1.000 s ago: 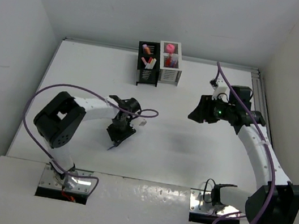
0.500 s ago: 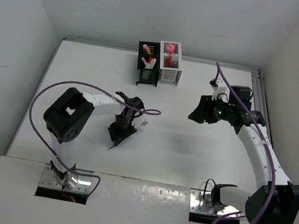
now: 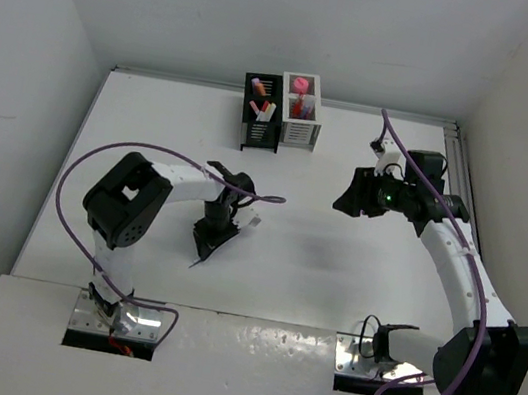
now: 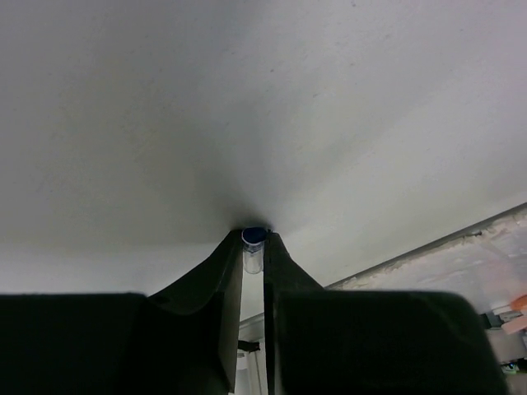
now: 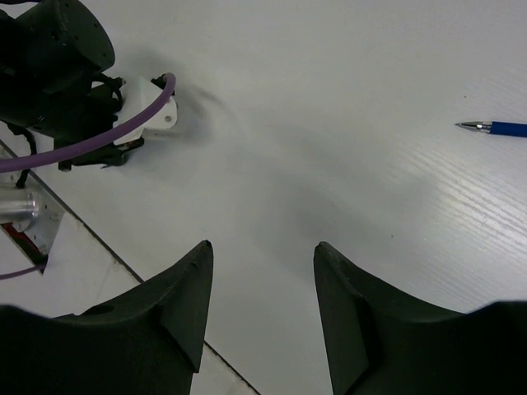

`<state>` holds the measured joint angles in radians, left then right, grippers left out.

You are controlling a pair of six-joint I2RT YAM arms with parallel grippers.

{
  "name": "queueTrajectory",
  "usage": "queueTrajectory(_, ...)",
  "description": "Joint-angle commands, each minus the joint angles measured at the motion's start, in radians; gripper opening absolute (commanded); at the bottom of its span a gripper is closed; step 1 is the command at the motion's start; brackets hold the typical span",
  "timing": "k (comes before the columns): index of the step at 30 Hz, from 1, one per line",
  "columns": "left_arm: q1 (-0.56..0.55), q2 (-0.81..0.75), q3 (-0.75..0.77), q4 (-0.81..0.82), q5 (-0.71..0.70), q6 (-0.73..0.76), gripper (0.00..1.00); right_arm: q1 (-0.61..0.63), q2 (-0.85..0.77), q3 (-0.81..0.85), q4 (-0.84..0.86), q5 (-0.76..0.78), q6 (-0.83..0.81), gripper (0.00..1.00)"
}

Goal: Sort the stationery into containers
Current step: Pick up the pen cap from the center of the board.

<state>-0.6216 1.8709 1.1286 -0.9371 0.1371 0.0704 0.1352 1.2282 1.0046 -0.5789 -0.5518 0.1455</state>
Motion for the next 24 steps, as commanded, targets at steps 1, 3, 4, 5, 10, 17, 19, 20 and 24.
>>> queueTrajectory(1, 0.023, 0.017, 0.006, 0.075, 0.042, 0.002, 0.00, 0.004, -0.012, 0.031, 0.030, 0.000, -0.012, 0.52)
queueTrajectory(3, 0.042, 0.001, 0.068, 0.104, 0.067, -0.011, 0.00, 0.010, -0.009, 0.035, 0.037, 0.000, -0.012, 0.52)
queueTrajectory(4, 0.066, -0.006, 0.098, 0.110, 0.085, -0.018, 0.00, 0.012, -0.009, 0.037, 0.039, 0.001, -0.014, 0.52)
queueTrajectory(5, 0.081, -0.018, 0.132, 0.122, 0.104, -0.041, 0.00, 0.017, -0.006, 0.040, 0.047, 0.001, -0.026, 0.52)
queueTrajectory(10, 0.221, -0.185, 0.263, 0.364, 0.348, -0.236, 0.00, 0.030, -0.007, 0.092, 0.088, 0.001, -0.049, 0.51)
queueTrajectory(17, 0.276, -0.472, 0.151, 0.994, 0.481, -0.619, 0.00, 0.044, -0.006, 0.172, 0.291, -0.209, 0.197, 0.48)
queueTrajectory(19, 0.280, -0.489, 0.149, 1.041, 0.515, -0.676, 0.00, 0.090, -0.006, 0.177, 0.339, -0.232, 0.230, 0.47)
queueTrajectory(20, 0.283, -0.498, 0.143, 1.081, 0.532, -0.732, 0.00, 0.113, -0.003, 0.192, 0.355, -0.226, 0.233, 0.47)
queueTrajectory(24, 0.273, -0.547, 0.091, 1.198, 0.558, -0.845, 0.00, 0.227, 0.019, 0.261, 0.360, -0.171, 0.191, 0.47)
